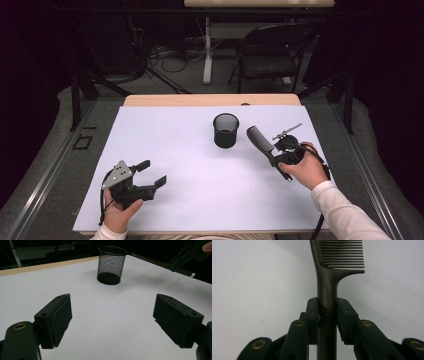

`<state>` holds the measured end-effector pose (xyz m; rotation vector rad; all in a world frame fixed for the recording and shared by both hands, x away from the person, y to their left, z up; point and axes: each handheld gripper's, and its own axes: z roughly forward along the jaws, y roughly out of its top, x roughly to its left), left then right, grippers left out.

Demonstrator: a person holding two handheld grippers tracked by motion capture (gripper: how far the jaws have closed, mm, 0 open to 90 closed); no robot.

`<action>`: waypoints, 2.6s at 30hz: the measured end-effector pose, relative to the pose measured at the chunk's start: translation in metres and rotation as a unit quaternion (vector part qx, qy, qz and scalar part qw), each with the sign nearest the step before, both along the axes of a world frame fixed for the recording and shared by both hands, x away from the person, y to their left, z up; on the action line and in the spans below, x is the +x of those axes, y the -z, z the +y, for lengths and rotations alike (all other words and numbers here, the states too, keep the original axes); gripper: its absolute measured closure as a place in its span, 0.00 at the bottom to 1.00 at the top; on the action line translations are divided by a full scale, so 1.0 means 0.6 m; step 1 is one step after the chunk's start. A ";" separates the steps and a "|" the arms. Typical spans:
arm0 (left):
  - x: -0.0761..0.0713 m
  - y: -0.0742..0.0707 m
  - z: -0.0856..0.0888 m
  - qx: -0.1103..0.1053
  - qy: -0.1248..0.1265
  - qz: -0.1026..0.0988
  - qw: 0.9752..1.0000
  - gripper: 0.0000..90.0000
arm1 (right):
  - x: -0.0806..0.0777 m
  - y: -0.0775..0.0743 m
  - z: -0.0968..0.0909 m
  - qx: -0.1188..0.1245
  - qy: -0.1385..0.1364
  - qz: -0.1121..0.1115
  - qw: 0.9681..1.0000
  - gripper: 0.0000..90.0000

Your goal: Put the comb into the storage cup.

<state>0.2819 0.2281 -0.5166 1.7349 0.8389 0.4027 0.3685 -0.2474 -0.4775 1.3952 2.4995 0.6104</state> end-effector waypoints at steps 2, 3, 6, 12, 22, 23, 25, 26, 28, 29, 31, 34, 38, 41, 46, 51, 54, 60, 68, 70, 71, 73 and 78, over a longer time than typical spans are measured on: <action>0.002 0.001 0.000 -0.001 0.001 0.004 1.000 0.17 | -0.002 -0.002 0.000 0.005 0.002 -0.005 1.000 0.81; 0.002 0.001 0.000 0.001 -0.001 0.005 1.000 0.17 | -0.002 -0.004 -0.001 0.005 0.002 -0.006 1.000 0.81; 0.002 0.001 0.000 0.003 -0.002 0.006 1.000 0.18 | -0.004 -0.005 -0.001 0.006 -0.001 -0.016 1.000 0.81; 0.003 -0.001 -0.002 0.002 0.000 0.016 1.000 0.18 | -0.012 -0.008 0.008 0.007 -0.006 -0.033 0.999 0.81; 0.011 -0.008 -0.007 0.005 -0.008 0.021 1.000 0.23 | -0.018 -0.019 0.011 0.023 -0.010 -0.054 0.998 0.81; 0.012 -0.010 -0.008 0.004 -0.009 0.022 1.000 0.23 | -0.019 -0.020 0.011 0.023 -0.012 -0.056 0.998 0.81; 0.015 -0.015 -0.010 0.000 -0.009 0.020 1.000 0.23 | -0.020 -0.023 0.013 0.026 -0.013 -0.060 0.998 0.81; 0.015 -0.016 -0.012 -0.002 -0.009 0.022 1.000 0.23 | -0.022 -0.024 0.014 0.029 -0.014 -0.065 0.997 0.81; 0.018 -0.020 -0.015 -0.002 -0.007 0.023 1.000 0.23 | -0.024 -0.027 0.016 0.036 -0.015 -0.070 0.997 0.81; 0.020 -0.022 -0.017 -0.003 -0.007 0.025 1.000 0.23 | -0.025 -0.029 0.017 0.037 -0.017 -0.071 0.997 0.81; 0.024 -0.025 -0.022 0.000 -0.004 0.029 1.000 0.23 | -0.029 -0.033 0.020 0.043 -0.019 -0.079 0.996 0.81; 0.033 -0.032 -0.030 0.003 0.004 0.031 1.000 0.22 | -0.033 -0.038 0.025 0.051 -0.023 -0.088 0.995 0.81; 0.042 -0.043 -0.041 0.004 0.008 0.032 0.999 0.24 | -0.037 -0.043 0.035 0.059 -0.032 -0.099 0.993 0.81; 0.049 -0.052 -0.049 0.002 0.013 0.027 1.000 0.25 | -0.039 -0.047 0.041 0.063 -0.036 -0.105 0.992 0.81; 0.059 -0.071 -0.060 0.005 0.021 0.018 1.000 0.28 | -0.041 -0.053 0.051 0.074 -0.043 -0.116 0.990 0.81; 0.067 -0.086 -0.066 0.001 0.023 0.014 1.000 0.30 | -0.042 -0.057 0.063 0.082 -0.047 -0.129 0.987 0.81; 0.072 -0.096 -0.069 -0.004 0.021 0.013 1.000 0.30 | -0.042 -0.059 0.067 0.087 -0.049 -0.135 0.986 0.81; 0.083 -0.111 -0.077 -0.013 0.021 0.015 1.000 0.30 | -0.044 -0.065 0.078 0.096 -0.053 -0.148 0.983 0.81; 0.101 -0.126 -0.093 -0.014 0.017 0.024 0.999 0.31 | -0.045 -0.069 0.089 0.105 -0.056 -0.167 0.979 0.81; 0.106 -0.128 -0.099 -0.012 0.018 0.030 0.999 0.33 | -0.045 -0.070 0.092 0.107 -0.058 -0.168 0.978 0.81; 0.108 -0.129 -0.102 -0.010 0.018 0.029 0.999 0.33 | -0.046 -0.070 0.093 0.108 -0.058 -0.170 0.978 0.81; 0.112 -0.131 -0.107 -0.006 0.017 0.028 0.999 0.34 | -0.046 -0.071 0.095 0.108 -0.060 -0.175 0.977 0.81; 0.124 -0.136 -0.118 -0.017 0.018 0.021 0.999 0.33 | -0.047 -0.072 0.100 0.112 -0.057 -0.189 0.974 0.81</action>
